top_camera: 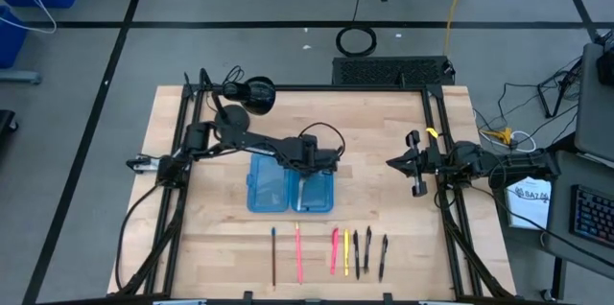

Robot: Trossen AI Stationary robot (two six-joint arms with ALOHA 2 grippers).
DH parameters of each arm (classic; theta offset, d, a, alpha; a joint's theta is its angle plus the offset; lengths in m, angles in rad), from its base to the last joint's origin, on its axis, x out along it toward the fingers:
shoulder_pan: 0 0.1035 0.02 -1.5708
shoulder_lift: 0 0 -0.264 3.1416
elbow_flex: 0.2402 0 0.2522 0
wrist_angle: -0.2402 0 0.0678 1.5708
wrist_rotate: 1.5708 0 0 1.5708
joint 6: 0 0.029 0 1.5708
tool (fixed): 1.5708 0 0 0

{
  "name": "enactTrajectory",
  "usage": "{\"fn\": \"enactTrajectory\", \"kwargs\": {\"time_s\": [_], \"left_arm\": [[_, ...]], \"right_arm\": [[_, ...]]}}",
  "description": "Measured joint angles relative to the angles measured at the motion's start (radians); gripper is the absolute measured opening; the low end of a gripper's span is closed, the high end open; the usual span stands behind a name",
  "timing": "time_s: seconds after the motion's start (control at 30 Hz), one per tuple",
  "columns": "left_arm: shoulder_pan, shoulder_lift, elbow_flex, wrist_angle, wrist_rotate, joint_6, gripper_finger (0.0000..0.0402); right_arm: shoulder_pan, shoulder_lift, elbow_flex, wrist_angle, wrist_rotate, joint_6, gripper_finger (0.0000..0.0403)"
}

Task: Pick & place school supplies into a supply box
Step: Put the black scissors into the blue box

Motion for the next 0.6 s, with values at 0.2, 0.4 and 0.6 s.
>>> {"fn": "enactTrajectory", "kwargs": {"time_s": [0.2, 0.4, 0.6], "left_arm": [[-0.006, 0.011, 0.002, 0.007, -0.026, 0.01, 0.0068], [-0.008, 0.009, 0.001, 0.009, -0.029, 0.019, 0.0069], [-0.008, 0.011, -0.002, 0.006, -0.028, 0.036, 0.0117]], "right_arm": [[0.0, 0.0, 0.0, 0.0, 0.0, -0.002, 0.0], [0.0, 0.0, 0.0, 0.0, 0.0, -0.002, 0.0], [0.0, 0.0, 0.0, 0.0, 0.0, -0.002, 0.0]]}}
